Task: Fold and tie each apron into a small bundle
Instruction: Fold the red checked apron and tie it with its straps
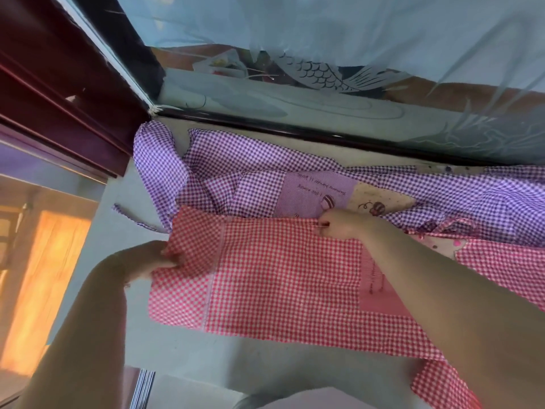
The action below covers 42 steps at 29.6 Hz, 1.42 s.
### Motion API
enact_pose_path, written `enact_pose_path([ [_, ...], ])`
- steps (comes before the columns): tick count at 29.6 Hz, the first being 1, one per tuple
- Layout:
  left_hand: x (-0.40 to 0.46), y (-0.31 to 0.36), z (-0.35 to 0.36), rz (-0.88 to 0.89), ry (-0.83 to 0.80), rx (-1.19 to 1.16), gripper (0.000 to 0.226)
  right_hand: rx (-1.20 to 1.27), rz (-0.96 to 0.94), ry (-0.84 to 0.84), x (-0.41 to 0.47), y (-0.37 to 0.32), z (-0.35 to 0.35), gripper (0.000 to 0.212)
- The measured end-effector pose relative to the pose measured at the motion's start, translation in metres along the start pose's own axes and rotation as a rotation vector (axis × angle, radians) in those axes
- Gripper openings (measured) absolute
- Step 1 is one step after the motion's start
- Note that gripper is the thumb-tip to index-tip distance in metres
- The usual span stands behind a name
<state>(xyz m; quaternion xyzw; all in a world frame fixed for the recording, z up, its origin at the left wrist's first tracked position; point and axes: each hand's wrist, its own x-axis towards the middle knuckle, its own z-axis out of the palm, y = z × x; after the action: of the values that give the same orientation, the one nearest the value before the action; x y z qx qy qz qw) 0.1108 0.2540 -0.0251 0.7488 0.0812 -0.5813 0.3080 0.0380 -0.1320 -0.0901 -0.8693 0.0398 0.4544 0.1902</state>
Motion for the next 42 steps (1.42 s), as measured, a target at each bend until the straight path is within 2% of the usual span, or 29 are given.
enact_pose_path([
  [3, 0.011, -0.011, -0.001, 0.094, 0.024, -0.064, 0.093, 0.007, -0.012, 0.131, -0.001, -0.008, 0.012, 0.03],
  [5, 0.028, -0.019, 0.006, 0.172, 0.213, -0.122, 0.083, 0.098, -0.031, 0.119, -0.003, -0.01, 0.023, 0.028],
  [7, 0.042, -0.023, 0.016, 0.211, 0.514, -0.108, 0.06, 0.149, -0.048, 0.092, -0.01, -0.013, 0.032, 0.019],
  [8, 0.048, -0.026, 0.019, 0.232, 0.677, -0.088, 0.049, 0.129, -0.049, 0.161, -0.014, -0.014, 0.036, 0.019],
  [11, 0.059, -0.03, 0.024, 0.258, 0.985, -0.119, 0.028, -0.005, 0.035, 0.69, -0.02, -0.016, 0.048, 0.022],
  [12, 0.062, -0.031, 0.03, 0.251, 1.075, -0.158, 0.023, -0.001, 0.071, 0.811, -0.023, -0.015, 0.055, 0.024],
  [14, 0.063, -0.028, 0.043, 0.261, 1.301, -0.111, 0.035, 0.057, 0.08, 0.919, -0.027, -0.021, 0.065, 0.036],
  [15, 0.062, -0.023, 0.056, 0.327, 1.365, -0.001, 0.04, 0.07, 0.074, 0.954, -0.033, -0.022, 0.073, 0.04],
  [16, 0.061, -0.017, 0.071, 0.421, 1.369, 0.164, 0.043, 0.076, 0.052, 0.993, -0.039, -0.024, 0.083, 0.041],
  [18, 0.058, -0.006, 0.116, 0.674, 1.192, 0.521, 0.042, 0.069, -0.015, 1.044, -0.053, -0.022, 0.107, 0.037],
  [21, 0.063, 0.008, 0.205, 0.918, 0.705, 1.004, 0.048, 0.044, -0.098, 0.9, -0.073, -0.008, 0.149, 0.037],
  [23, 0.069, 0.018, 0.249, 0.863, 0.483, 1.261, 0.059, 0.005, -0.031, 0.683, -0.08, 0.01, 0.169, 0.05],
  [25, 0.078, 0.034, 0.268, 0.721, 0.4, 1.3, 0.068, -0.018, 0.149, 0.51, -0.091, 0.038, 0.178, 0.065],
  [26, 0.085, 0.042, 0.274, 0.622, 0.381, 1.299, 0.072, -0.009, 0.259, 0.49, -0.1, 0.057, 0.182, 0.069],
  [28, 0.093, 0.054, 0.269, 0.488, 0.393, 1.305, 0.079, 0.036, 0.422, 0.544, -0.114, 0.086, 0.18, 0.069],
  [30, 0.093, 0.066, 0.272, 0.426, 0.387, 1.298, 0.083, 0.136, 0.509, 0.665, -0.134, 0.115, 0.179, 0.059],
  [34, 0.078, 0.083, 0.302, 0.371, 0.471, 1.287, 0.085, 0.395, 0.541, 1.072, -0.181, 0.147, 0.184, 0.031],
  [36, 0.065, 0.085, 0.334, 0.531, 0.512, 1.32, 0.083, 0.532, 0.679, 1.243, -0.205, 0.163, 0.2, 0.029],
  [38, 0.055, 0.081, 0.377, 0.87, 0.524, 1.264, 0.074, 0.739, 0.917, 1.315, -0.23, 0.18, 0.224, 0.03],
  [40, 0.048, 0.074, 0.424, 1.27, 0.42, 1.097, 0.043, 1.043, 1.224, 1.242, -0.253, 0.2, 0.247, 0.036],
  [42, 0.041, 0.07, 0.463, 1.478, 0.2, 1.091, 0.024, 1.376, 1.385, 1.049, -0.266, 0.22, 0.27, 0.054],
])
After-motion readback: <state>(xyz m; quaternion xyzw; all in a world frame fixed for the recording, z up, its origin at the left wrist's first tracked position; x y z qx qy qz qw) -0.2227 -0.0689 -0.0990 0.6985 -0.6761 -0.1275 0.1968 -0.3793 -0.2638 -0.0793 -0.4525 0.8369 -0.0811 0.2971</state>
